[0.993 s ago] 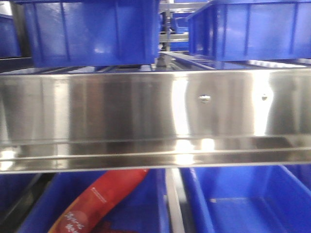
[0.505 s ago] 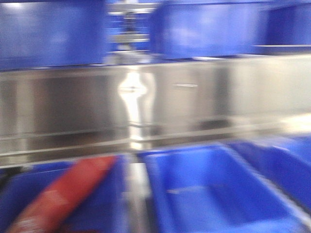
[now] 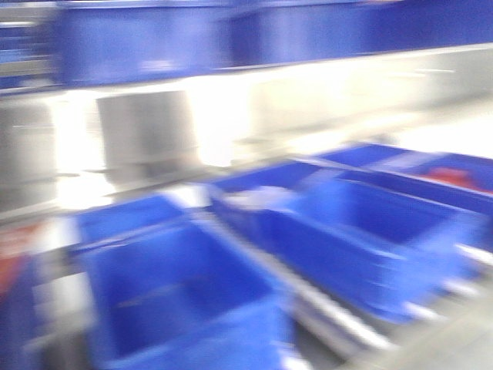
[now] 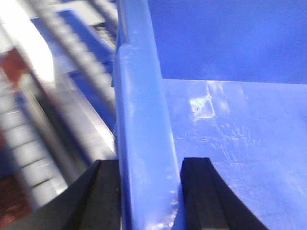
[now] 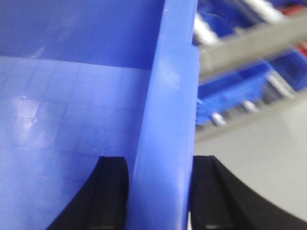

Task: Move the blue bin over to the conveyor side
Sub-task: 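Hold the blue bin with both grippers and back away from shelf, then carry the blue bin with both grippers to the red-framed conveyor table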

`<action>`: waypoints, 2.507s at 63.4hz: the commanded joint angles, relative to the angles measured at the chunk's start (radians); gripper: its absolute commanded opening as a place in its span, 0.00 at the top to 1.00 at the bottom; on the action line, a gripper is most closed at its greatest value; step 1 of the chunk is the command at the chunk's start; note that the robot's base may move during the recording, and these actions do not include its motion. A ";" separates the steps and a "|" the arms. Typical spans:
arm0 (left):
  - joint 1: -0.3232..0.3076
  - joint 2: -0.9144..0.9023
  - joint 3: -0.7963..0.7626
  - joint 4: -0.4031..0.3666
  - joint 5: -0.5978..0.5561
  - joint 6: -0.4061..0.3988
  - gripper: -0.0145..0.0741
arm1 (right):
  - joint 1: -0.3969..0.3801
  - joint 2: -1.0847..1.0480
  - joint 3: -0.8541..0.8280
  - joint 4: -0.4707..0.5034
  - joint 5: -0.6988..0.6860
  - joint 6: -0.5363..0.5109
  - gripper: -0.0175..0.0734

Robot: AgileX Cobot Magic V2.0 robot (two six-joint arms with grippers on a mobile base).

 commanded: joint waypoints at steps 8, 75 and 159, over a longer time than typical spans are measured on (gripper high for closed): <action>-0.002 -0.017 -0.014 -0.003 -0.077 0.022 0.86 | -0.003 -0.018 -0.015 -0.041 -0.094 -0.024 0.90; -0.002 -0.017 -0.014 -0.003 -0.077 0.022 0.86 | -0.003 -0.018 -0.015 -0.041 -0.094 -0.024 0.90; -0.002 -0.017 -0.014 -0.003 -0.083 0.022 0.86 | -0.003 -0.018 -0.015 -0.041 -0.094 -0.024 0.90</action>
